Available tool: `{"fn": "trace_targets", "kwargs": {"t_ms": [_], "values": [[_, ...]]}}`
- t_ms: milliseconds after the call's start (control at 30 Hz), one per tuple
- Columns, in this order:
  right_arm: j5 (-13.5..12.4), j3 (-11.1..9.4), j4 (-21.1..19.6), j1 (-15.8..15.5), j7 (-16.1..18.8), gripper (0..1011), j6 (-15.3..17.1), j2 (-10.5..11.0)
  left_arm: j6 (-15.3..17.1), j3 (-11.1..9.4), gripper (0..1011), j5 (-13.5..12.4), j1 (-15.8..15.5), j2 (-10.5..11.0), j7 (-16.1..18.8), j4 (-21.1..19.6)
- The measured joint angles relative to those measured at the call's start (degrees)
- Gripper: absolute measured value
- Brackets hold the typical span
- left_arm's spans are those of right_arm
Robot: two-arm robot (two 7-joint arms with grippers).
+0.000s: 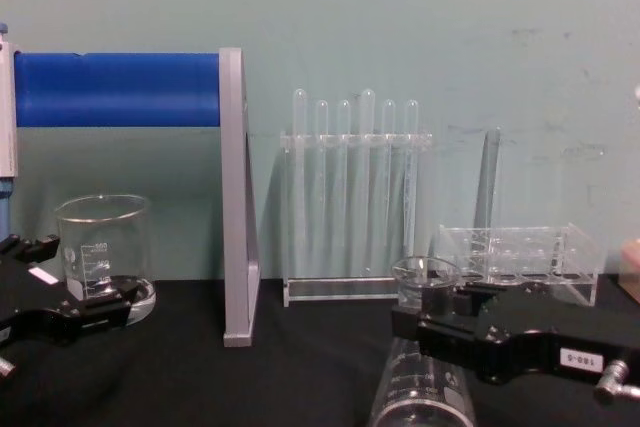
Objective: Grasp the erlenmeyer flask with one hand, shake it three times, then place it back.
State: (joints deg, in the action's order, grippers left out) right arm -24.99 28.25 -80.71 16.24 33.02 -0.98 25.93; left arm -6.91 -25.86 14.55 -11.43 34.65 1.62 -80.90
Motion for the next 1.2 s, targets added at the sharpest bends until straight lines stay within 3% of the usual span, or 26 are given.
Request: {"fn": "trace_targets", "kwargs": {"t_ms": [900, 1067, 1200], "values": [[0.2, 0.0, -0.1, -0.1, 0.0, 457, 0.1, 0.0, 0.0, 0.0, 1001, 0.0, 0.0, 0.0, 0.0, 0.0], [0.3, 0.0, 0.0, -0.1, 0.0, 561, 0.2, 0.0, 0.0, 0.0, 1001, 0.0, 0.0, 0.0, 0.0, 0.0], [0.3, 0.0, 0.0, -0.1, 0.0, 717, 0.2, 0.0, 0.0, 0.0, 1001, 0.0, 0.0, 0.0, 0.0, 0.0]]}}
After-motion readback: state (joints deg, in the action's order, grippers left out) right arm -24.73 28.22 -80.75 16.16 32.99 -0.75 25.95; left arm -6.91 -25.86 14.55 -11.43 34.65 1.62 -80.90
